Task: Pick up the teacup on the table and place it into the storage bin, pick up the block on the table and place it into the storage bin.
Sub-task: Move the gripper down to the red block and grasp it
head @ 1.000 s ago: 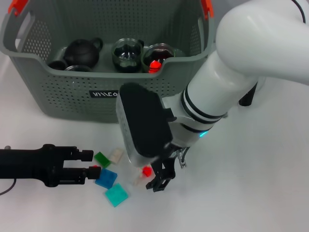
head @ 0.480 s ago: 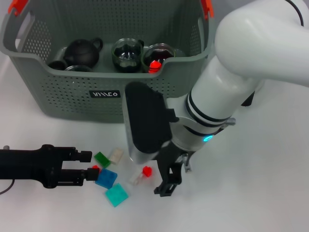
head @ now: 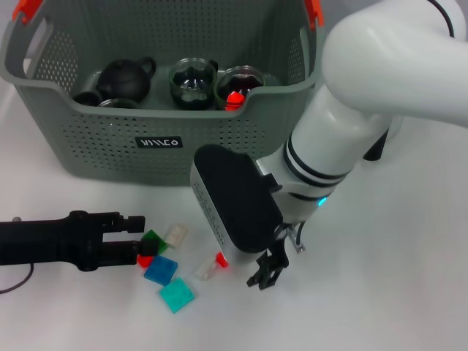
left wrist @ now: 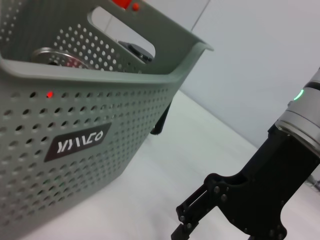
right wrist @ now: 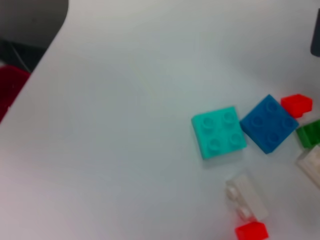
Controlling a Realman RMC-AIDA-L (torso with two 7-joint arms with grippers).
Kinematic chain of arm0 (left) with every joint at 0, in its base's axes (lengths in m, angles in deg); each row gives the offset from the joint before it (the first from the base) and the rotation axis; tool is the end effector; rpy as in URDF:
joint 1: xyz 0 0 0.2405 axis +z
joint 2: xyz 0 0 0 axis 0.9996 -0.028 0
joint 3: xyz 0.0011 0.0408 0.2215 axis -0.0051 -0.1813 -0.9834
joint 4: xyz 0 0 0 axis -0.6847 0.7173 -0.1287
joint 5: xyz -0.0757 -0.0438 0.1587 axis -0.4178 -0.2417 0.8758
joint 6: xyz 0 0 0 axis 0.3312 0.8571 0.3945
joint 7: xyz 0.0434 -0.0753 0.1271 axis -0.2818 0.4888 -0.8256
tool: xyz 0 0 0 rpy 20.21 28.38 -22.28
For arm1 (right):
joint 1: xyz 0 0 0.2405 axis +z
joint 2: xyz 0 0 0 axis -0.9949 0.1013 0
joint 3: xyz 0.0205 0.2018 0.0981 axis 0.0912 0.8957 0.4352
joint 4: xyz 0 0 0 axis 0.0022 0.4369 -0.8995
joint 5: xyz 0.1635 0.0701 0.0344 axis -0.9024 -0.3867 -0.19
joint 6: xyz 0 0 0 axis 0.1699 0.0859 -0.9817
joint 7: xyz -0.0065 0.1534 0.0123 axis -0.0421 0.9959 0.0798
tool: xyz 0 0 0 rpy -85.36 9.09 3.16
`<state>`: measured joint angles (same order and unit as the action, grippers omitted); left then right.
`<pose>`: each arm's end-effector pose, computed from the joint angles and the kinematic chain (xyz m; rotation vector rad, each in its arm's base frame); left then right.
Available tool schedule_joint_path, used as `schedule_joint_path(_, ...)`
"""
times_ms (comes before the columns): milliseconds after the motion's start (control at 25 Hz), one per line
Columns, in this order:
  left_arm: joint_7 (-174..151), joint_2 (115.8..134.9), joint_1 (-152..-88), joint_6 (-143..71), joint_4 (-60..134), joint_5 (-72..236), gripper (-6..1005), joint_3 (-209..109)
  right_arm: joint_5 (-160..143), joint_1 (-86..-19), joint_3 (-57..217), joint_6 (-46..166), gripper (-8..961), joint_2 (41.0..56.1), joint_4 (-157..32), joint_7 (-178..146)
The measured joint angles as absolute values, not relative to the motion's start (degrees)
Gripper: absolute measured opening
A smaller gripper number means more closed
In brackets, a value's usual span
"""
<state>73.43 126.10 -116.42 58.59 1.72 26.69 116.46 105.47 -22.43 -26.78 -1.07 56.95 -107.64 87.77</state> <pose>-0.2651 0.2497 0.0267 -2.7302 -1.0634 -0.6805 0.0929 0.2967 -0.1204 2.8630 0.6990 0.7565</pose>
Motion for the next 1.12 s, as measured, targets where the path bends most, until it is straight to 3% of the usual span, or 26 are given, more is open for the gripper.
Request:
schedule_joint_path(480,73.39,127.83,-115.7,58.52,1.71,26.07,677,117.91,103.67,-20.28,-26.89,3.68,854,57.41,-102.36,81.53)
schedule_joint_path(1120,73.45,126.89,-114.27,58.49,1.37,26.08,677,117.92,97.78,-21.08,-31.61,7.88,854,57.53,-101.55,78.48)
